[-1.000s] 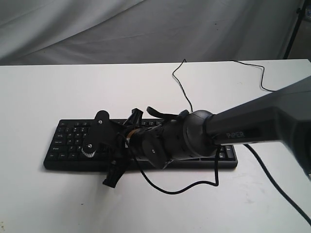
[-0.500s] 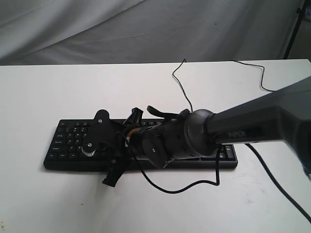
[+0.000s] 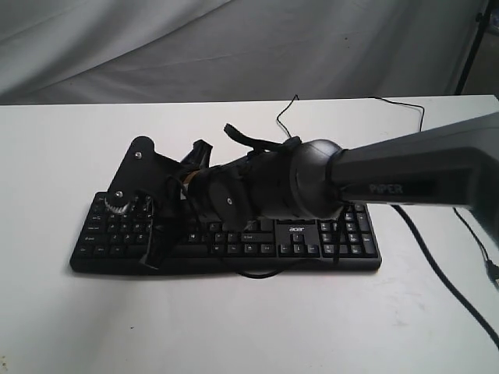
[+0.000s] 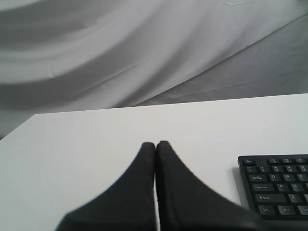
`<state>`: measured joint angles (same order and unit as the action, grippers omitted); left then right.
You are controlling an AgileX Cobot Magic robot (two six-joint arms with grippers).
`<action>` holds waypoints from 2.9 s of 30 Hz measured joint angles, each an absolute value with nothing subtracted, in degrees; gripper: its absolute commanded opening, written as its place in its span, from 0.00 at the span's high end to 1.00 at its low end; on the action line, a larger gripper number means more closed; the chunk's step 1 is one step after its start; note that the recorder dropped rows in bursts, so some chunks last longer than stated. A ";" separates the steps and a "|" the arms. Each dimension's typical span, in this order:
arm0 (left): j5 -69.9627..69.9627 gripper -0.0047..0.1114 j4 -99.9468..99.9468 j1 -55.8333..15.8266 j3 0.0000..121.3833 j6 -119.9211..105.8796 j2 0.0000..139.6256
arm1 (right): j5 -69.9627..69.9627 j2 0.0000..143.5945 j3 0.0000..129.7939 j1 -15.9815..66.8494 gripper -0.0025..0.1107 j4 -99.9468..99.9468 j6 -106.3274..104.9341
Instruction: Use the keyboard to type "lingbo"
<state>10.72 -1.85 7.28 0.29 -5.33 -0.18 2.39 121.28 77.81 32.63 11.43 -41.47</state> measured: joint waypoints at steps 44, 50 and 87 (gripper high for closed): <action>10.72 0.95 -1.85 7.28 0.29 -5.33 -0.18 | -1.14 128.87 79.77 32.63 0.98 11.32 -41.47; 10.72 0.95 -1.85 7.28 0.29 -5.33 -0.18 | -1.15 128.02 79.77 32.63 0.98 11.32 -41.47; 10.72 0.95 -1.85 7.28 0.29 -5.33 -0.18 | -3.64 123.17 73.07 33.94 0.98 10.66 -40.62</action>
